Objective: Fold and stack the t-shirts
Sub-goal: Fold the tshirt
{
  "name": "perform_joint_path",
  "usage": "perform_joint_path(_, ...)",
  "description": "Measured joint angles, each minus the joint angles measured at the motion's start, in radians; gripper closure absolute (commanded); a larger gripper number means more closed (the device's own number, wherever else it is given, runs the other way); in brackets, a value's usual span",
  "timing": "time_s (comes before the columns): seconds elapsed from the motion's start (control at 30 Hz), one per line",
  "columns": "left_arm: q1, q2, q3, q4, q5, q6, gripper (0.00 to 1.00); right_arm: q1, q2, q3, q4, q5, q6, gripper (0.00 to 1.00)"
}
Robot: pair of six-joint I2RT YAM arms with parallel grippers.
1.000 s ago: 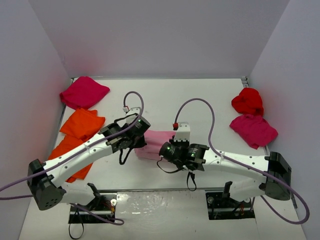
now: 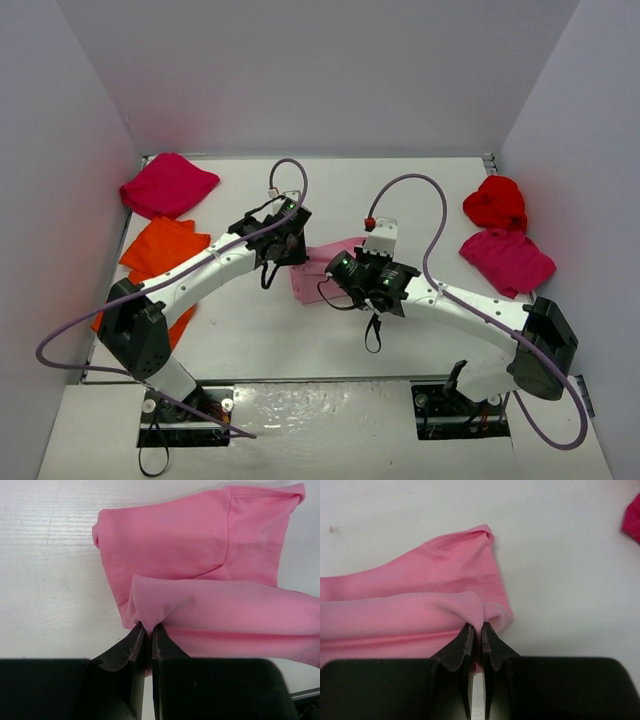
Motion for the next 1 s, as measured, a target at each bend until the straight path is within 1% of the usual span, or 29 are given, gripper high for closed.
perform_joint_path(0.23,0.015,0.074,0.019,0.027,0.012,0.005,1.00,-0.074,0.097,-0.002,0.104,-0.010,-0.075,0.99)
perform_joint_path(0.57,0.065,0.164,0.149,0.018,0.028,0.035,1.00,-0.176,0.181,0.041,0.248,-0.075,-0.253,1.00)
perform_joint_path(0.77,0.085,0.213,0.197,0.013,0.044,0.040,1.00,-0.238,0.195,0.063,0.328,-0.145,-0.345,1.00)
perform_joint_path(0.87,0.085,0.245,0.220,0.019,0.055,0.040,1.00,-0.285,0.230,0.091,0.355,-0.177,-0.374,1.00)
perform_joint_path(1.0,0.085,0.270,0.227,0.025,0.064,0.040,1.00,-0.321,0.292,0.118,0.374,-0.216,-0.400,0.97)
